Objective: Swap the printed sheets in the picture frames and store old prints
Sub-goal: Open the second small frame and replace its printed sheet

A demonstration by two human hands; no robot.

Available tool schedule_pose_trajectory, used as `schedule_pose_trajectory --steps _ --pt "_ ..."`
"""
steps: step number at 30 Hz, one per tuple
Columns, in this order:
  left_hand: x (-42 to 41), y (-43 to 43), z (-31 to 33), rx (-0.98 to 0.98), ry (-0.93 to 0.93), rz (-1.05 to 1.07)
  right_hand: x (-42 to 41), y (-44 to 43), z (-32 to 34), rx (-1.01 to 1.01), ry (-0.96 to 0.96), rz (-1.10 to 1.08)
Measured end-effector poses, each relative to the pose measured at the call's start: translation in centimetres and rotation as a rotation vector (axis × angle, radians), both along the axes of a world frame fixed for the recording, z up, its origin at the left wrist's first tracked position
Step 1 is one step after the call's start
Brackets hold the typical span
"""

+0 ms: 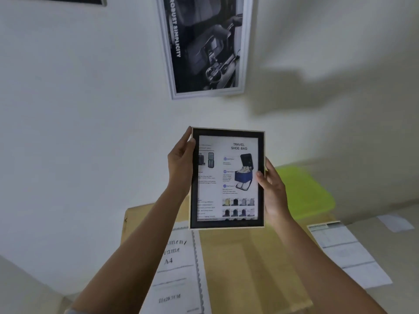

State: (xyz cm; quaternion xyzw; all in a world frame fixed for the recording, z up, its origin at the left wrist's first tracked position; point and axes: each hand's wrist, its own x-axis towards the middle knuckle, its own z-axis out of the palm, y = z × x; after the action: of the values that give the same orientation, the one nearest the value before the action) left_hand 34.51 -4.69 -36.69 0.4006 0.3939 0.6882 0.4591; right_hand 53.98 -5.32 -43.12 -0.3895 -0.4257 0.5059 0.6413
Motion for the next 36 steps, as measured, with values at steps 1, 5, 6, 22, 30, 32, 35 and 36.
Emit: schedule_pose_trajectory --steps 1,5,6,22,30,32,35,36 --pt "1.1 0.8 0.5 0.013 0.015 -0.013 1.2 0.8 0.8 0.011 0.012 -0.021" --pt "7.3 4.3 2.3 0.106 0.136 -0.046 7.4 5.2 5.6 0.088 0.027 -0.094" --pt "8.6 5.1 2.7 0.125 0.167 -0.057 8.7 6.3 6.7 0.113 0.015 -0.105" --pt "21.6 18.2 27.0 0.525 0.426 -0.019 23.2 22.5 33.4 0.592 -0.015 -0.124" --pt "19.7 21.3 36.3 0.539 0.466 0.165 20.7 28.4 41.8 0.772 0.001 -0.028" --pt "19.6 22.3 37.4 0.545 0.502 0.220 20.2 29.9 42.9 0.773 0.014 -0.036" --pt "19.7 24.1 38.2 0.545 0.600 0.344 19.5 31.8 43.5 0.766 0.034 -0.033" --pt "19.7 24.4 38.3 0.544 0.633 0.385 19.3 32.1 43.6 0.764 0.035 -0.034"
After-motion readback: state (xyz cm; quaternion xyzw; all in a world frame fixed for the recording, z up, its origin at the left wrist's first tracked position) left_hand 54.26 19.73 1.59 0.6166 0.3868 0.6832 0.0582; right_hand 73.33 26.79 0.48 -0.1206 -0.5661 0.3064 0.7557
